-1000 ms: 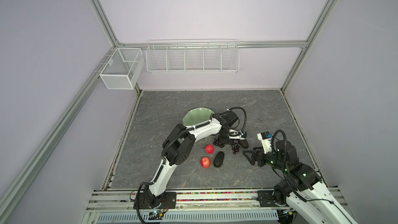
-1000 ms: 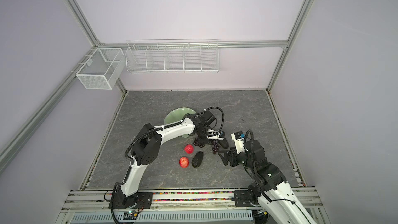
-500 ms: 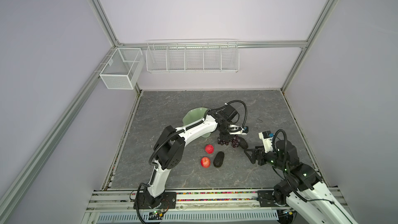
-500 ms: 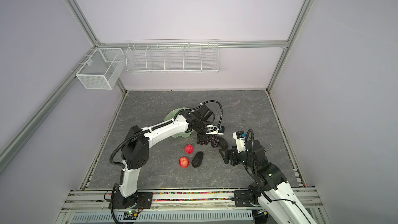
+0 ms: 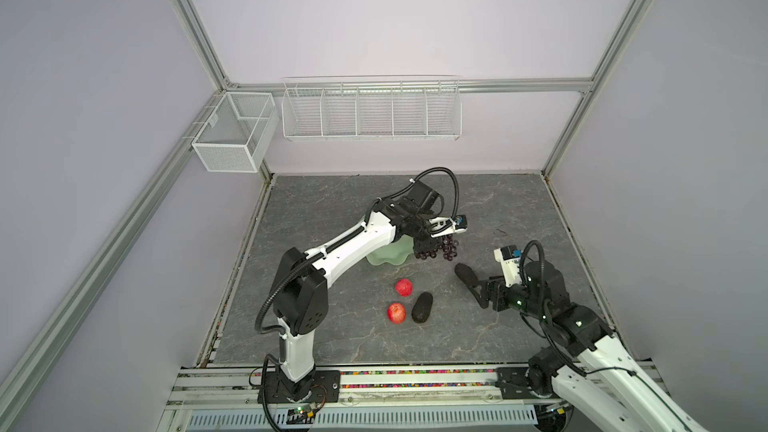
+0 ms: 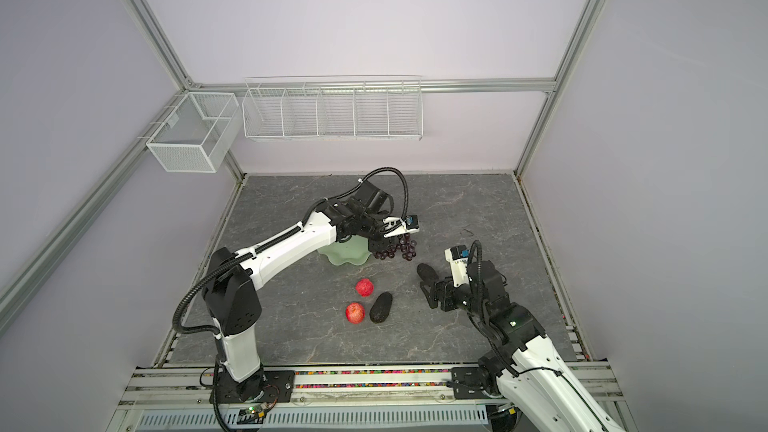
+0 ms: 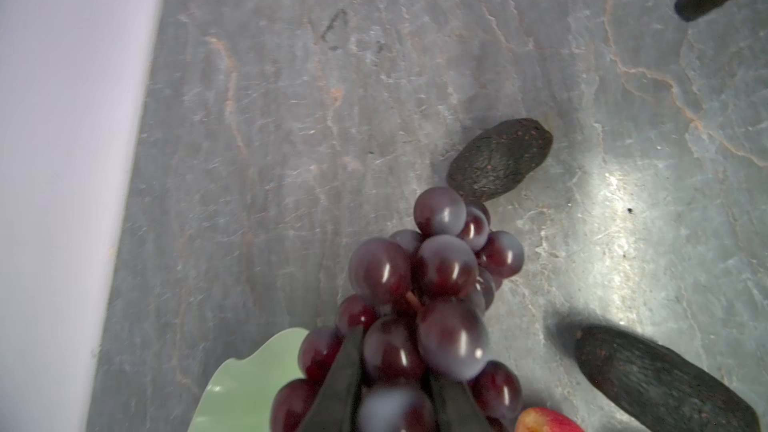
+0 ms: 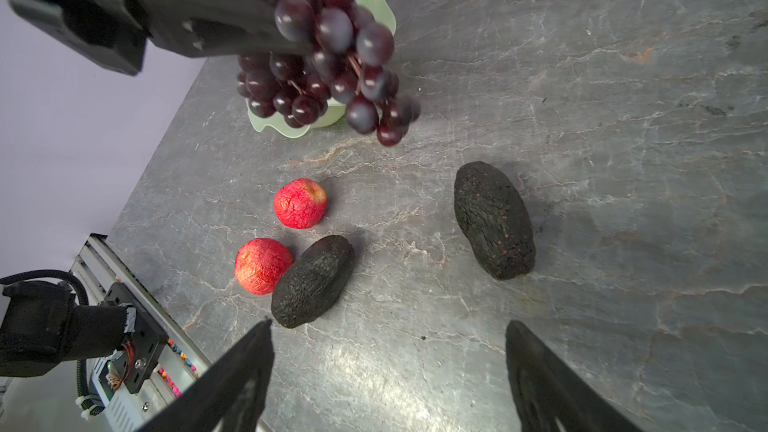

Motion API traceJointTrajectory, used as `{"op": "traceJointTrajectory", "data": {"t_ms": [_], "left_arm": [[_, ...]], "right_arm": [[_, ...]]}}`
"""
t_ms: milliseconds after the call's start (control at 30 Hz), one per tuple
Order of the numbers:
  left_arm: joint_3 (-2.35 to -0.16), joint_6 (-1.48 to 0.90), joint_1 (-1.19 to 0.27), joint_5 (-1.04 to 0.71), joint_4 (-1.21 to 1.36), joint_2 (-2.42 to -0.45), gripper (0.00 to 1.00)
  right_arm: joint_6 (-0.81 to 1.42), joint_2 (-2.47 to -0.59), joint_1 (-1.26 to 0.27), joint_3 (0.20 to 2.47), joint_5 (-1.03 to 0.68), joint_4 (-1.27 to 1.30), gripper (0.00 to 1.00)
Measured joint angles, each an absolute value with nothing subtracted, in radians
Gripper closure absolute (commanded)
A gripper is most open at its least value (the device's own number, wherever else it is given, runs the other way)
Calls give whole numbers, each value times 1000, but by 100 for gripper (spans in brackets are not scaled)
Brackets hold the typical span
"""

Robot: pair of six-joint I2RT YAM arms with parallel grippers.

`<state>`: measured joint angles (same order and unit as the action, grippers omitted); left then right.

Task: Place and organize the fake fruits in the fruit bowl
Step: 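Lift the grapes with the left gripper and release them into the green bowl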

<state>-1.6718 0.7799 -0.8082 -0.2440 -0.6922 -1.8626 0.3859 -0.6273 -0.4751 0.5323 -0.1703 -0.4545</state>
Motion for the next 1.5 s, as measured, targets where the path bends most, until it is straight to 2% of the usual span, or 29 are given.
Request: {"op": "traceJointTrajectory", "data": {"t_ms": [433, 700, 967, 1100, 1367, 1500], "left_arm": [[-1346, 616, -595, -70, -407, -1668, 78], [-1324, 549, -548, 32, -310, -1723, 77], [-1325, 493, -548, 57, -285, -1842, 74], [-1326, 469, -545, 72, -282, -1895, 69], [-1326, 439, -543, 88, -238, -1925, 47], [-1325, 437, -543, 85, -210, -1924, 41]], "right_arm": [[362, -834, -488, 691, -301, -312, 12], [358, -964, -559, 746, -319, -249, 12], [351, -978, -601, 749, -295, -246, 12], [346, -978, -605, 749, -285, -246, 12], [342, -978, -607, 749, -273, -250, 12], [340, -978, -610, 749, -258, -250, 12]]}}
